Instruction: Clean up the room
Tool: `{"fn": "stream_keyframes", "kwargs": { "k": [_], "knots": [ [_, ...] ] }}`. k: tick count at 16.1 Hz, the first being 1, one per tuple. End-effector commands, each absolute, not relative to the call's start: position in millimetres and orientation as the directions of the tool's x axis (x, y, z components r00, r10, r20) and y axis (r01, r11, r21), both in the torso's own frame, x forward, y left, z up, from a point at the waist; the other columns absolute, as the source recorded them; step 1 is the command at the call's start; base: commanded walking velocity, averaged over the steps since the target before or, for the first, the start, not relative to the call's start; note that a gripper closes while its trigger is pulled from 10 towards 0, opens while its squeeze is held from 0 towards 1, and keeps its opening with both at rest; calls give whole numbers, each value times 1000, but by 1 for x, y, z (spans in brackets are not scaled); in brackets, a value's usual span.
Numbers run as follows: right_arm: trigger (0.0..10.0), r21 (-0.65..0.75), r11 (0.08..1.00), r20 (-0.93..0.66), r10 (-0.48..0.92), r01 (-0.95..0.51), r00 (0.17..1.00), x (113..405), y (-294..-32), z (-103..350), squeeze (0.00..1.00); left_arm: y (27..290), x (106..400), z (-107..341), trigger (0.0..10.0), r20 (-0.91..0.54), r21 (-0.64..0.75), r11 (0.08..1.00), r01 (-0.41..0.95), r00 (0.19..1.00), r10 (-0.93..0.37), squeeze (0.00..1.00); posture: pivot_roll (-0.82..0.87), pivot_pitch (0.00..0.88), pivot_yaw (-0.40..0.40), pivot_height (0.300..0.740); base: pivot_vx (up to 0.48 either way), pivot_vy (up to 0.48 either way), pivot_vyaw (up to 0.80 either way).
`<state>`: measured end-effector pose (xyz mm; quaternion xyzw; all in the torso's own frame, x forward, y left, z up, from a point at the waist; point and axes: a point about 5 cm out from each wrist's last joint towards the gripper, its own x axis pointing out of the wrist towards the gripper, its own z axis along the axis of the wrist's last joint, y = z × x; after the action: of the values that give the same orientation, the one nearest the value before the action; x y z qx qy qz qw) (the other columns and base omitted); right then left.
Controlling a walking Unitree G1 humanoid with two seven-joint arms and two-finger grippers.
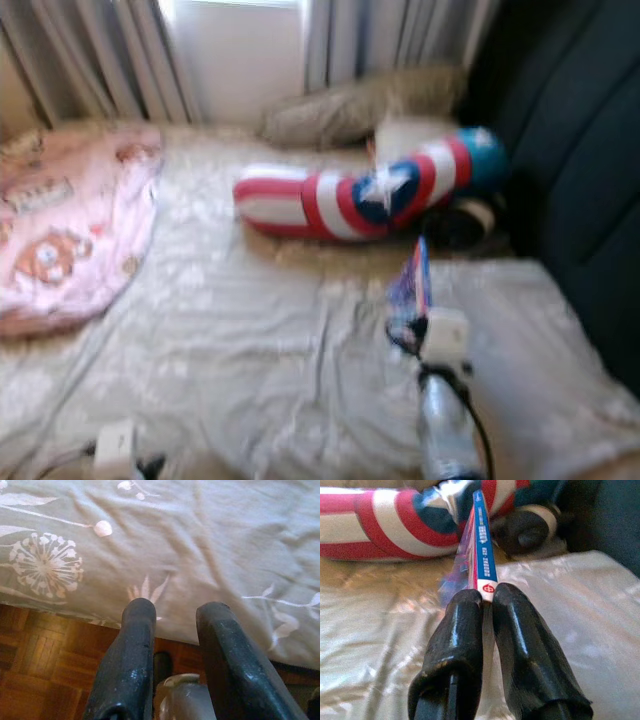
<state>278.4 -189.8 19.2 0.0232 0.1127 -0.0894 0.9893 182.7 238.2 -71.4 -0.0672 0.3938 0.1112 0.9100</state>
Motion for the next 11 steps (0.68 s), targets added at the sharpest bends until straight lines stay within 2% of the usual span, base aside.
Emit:
{"fn": "stream_keyframes", "kwargs": {
  "k": [1, 3, 8, 11],
  "knots": [
    [10000, 39, 987, -172, -146, 155, 974, 288, -185, 31, 0, 240, 177, -74, 10000, -746, -24, 967, -255, 648, 153, 0, 16, 0, -34, 740, 0, 0, 0],
    [10000, 57, 992, -167, -101, 112, 981, 288, -179, 32, 0, 239, 179, -73, 10000, -735, -26, 969, -247, 661, 149, 0, 12, 0, -32, 740, 0, 0, 0],
    [10000, 68, 998, -165, 28, -17, 986, 285, -162, 30, 0, 229, 211, -53, 10000, -602, -70, 981, -180, 792, 102, 0, -3, 0, -24, 740, 0, 0, 0],
    [10000, 96, 993, -144, 86, -73, 986, 284, -157, 32, 0, 237, 213, -48, 10000, -556, -46, 977, -210, 817, 150, 0, -6, 0, -20, 740, 0, 0, 0]
  ]
}}
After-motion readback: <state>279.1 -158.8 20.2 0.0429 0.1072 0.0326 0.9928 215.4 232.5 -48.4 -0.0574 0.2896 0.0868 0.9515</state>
